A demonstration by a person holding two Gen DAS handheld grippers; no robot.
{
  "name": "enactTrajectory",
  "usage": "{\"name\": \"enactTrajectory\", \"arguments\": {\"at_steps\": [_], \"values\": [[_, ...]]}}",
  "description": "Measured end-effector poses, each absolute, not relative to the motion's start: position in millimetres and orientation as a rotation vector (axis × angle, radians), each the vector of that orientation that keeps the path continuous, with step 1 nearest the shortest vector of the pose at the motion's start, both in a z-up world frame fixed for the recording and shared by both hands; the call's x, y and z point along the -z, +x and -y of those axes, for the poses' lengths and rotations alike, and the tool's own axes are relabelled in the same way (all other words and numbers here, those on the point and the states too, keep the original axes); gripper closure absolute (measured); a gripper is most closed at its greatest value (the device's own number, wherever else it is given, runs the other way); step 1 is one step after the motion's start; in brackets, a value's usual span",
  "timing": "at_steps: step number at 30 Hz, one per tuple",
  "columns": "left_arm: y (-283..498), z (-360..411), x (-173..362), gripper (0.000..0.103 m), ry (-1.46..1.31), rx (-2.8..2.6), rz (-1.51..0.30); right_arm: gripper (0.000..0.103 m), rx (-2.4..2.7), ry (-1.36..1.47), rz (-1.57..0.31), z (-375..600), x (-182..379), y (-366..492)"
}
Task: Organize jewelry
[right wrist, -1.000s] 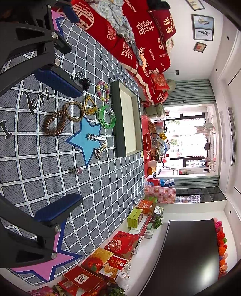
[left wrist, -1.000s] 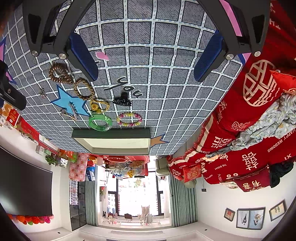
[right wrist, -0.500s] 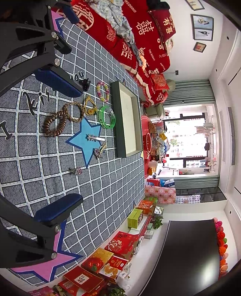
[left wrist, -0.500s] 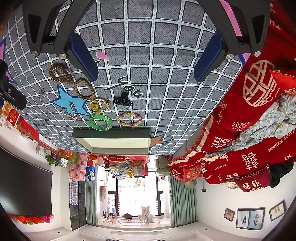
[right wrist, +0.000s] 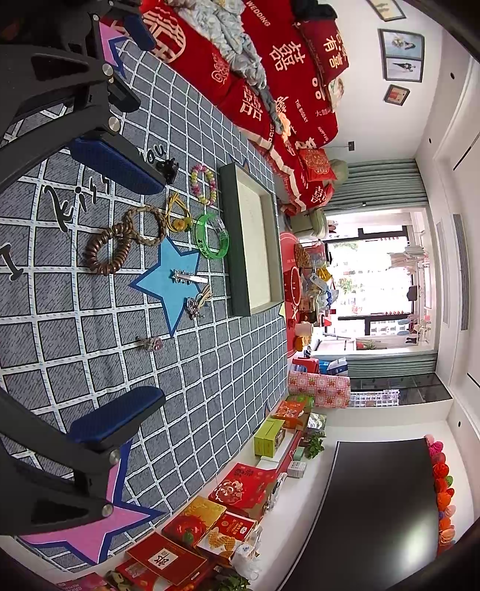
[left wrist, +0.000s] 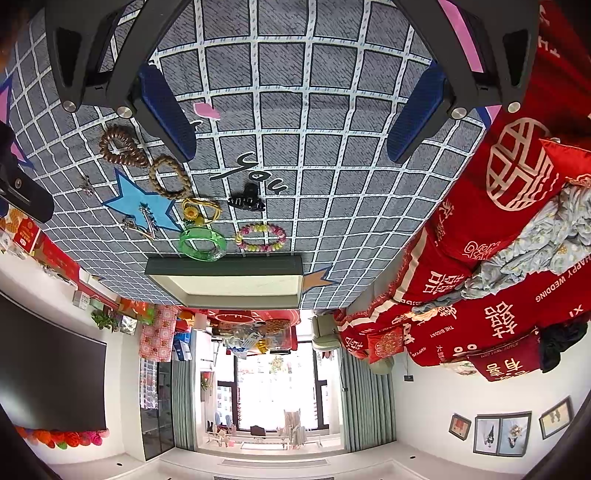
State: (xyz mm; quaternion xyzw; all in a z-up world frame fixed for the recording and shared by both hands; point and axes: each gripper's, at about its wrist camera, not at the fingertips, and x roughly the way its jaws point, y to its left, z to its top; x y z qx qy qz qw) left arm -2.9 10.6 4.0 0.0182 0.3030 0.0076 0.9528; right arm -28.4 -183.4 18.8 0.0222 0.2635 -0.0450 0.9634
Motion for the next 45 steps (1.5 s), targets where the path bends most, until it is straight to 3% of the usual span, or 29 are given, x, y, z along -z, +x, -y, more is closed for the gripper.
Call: {"name": "enactTrajectory", "arguments": {"at_steps": [34,45], "values": [[0,-5,4,0.000,0.044,-0.007,-0.659,0.000,0.093,0.084,-0.562,181,-11,-27],[23,-8,11,0.000,0.052,0.021,-0.751,0.000,0.118,0.127,-0.654,199,3,-7]]}}
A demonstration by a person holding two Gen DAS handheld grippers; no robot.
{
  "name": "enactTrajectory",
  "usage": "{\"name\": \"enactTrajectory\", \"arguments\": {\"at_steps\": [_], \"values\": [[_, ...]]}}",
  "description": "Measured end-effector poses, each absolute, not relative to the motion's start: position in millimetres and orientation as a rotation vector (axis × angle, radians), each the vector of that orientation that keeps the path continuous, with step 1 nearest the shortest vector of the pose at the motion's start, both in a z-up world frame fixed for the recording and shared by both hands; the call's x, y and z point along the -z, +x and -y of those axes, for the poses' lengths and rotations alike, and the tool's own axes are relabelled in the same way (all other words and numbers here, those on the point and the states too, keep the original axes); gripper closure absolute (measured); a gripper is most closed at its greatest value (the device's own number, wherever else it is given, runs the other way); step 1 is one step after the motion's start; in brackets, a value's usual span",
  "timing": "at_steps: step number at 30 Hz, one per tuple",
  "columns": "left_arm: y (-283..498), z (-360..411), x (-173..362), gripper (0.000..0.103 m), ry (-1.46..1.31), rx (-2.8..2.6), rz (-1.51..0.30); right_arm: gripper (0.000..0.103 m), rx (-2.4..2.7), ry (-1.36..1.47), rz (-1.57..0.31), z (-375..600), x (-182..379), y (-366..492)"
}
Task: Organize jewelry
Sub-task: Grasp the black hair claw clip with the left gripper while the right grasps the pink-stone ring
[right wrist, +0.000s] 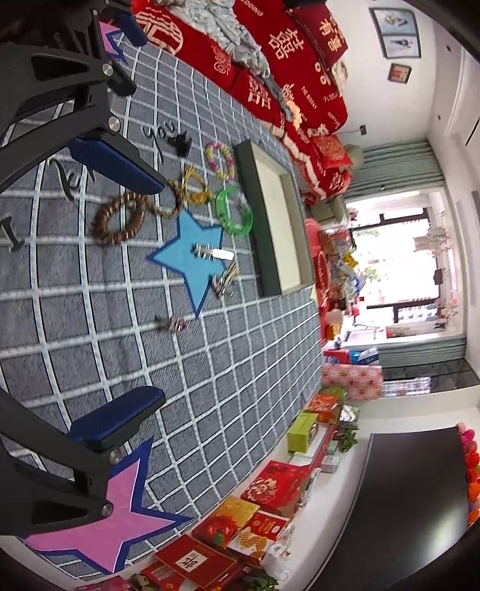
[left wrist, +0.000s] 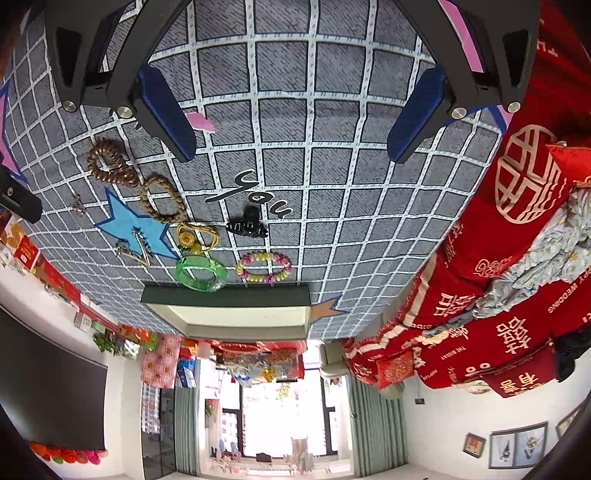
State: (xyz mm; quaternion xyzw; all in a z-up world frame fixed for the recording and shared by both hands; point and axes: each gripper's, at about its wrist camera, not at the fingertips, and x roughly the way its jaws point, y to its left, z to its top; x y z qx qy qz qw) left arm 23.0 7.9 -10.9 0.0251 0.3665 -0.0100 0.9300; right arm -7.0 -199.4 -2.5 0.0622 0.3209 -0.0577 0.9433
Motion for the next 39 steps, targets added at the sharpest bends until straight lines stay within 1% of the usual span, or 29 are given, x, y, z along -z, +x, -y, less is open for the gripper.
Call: {"name": "enactTrajectory", "arguments": {"at_steps": [6,10,17,20,21,23,24,25,26,27,28,29,30,31,32,36,39], "values": [[55,-6,11,0.000,0.064,0.082,-0.824,0.000,0.156,0.170,-0.758,244,13,17],[81,-1,18,0.000,0.071,0.105,-0.885,0.000,0.147,0.193,-0.856,265,31,41],[122,10,27,0.000,0.078,0.126,-0.947,0.000,0.118,0.178,-0.997,265,64,79],[134,14,35,0.000,0.093,0.116,-0.971,0.001,0.120,0.141,-1.000,258,66,84],[136,16,37,0.000,0.097,0.116,-0.976,0.002,0.121,0.129,-0.998,256,66,86],[140,20,42,0.007,0.113,0.120,-0.995,0.010,0.128,0.101,-0.995,253,66,89],[140,21,44,0.008,0.115,0.126,-1.006,0.015,0.132,0.086,-0.995,251,65,90],[139,21,44,0.013,0.101,0.137,-0.997,0.022,0.135,0.075,-0.995,250,65,90],[139,22,43,0.017,0.098,0.149,-0.994,0.026,0.137,0.068,-0.994,250,64,91],[138,24,42,0.025,0.098,0.163,-0.991,0.031,0.135,0.069,-0.993,250,62,90],[138,26,42,0.037,0.102,0.178,-0.986,0.039,0.139,0.070,-0.992,251,61,90],[136,29,40,0.045,0.110,0.195,-0.977,0.044,0.142,0.072,-0.990,252,59,91],[135,33,39,0.061,0.118,0.212,-0.972,0.059,0.146,0.072,-0.989,253,58,92],[135,35,39,0.072,0.127,0.222,-0.970,0.075,0.149,0.076,-0.987,254,57,91],[134,37,39,0.072,0.134,0.234,-0.969,0.083,0.145,0.082,-0.989,255,56,92],[133,37,34,0.072,0.116,0.267,-0.977,0.084,0.117,0.139,-0.998,264,53,95],[133,33,23,0.072,0.089,0.289,-0.966,0.084,0.073,0.238,-0.993,274,47,96]]}}
